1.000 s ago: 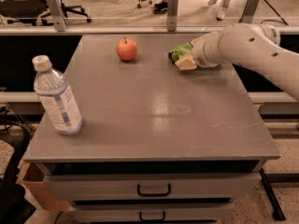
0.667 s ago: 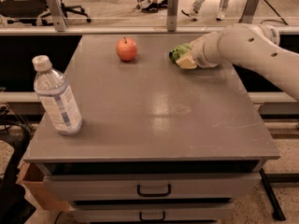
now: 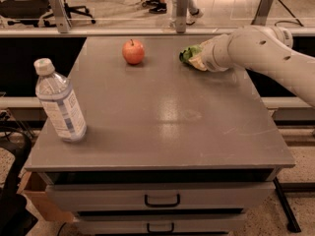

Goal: Move green rice chip bag near blue plastic bottle

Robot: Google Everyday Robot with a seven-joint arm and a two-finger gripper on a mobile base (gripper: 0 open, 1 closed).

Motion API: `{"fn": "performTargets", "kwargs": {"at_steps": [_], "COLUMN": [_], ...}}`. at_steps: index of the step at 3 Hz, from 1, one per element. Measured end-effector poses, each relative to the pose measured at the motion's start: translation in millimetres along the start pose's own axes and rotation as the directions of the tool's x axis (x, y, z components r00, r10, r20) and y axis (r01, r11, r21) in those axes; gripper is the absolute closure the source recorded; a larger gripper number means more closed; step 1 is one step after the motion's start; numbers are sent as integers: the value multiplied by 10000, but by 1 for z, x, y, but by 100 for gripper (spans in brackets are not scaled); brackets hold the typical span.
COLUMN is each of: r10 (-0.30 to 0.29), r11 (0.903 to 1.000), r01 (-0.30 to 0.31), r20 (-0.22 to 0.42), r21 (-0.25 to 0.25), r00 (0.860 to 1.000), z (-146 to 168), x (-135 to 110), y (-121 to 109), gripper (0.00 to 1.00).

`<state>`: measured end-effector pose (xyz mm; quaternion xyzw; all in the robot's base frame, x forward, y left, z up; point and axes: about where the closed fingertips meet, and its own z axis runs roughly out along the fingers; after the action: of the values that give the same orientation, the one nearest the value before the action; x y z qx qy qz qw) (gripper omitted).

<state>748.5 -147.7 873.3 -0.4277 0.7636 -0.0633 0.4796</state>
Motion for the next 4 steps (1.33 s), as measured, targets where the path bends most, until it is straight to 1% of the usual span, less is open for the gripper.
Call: {"fn": "performTargets", "kwargs": {"at_steps": [1,2,3,4], "r10": [24,-535,-1298,-1864], "r11": [9999,9985,9915,9822], "r01": [-24,536,1295,1844], "r20": [61,165,338,604], "r21": [-109,-72,127,362], "r00": [10000,9984,9910,9806], "z": [2,-6,-29,-71], "x": [-3,-31,-73,-107], "y": [1,-6,-10,-7], "gripper": [100,100,100,100]}}
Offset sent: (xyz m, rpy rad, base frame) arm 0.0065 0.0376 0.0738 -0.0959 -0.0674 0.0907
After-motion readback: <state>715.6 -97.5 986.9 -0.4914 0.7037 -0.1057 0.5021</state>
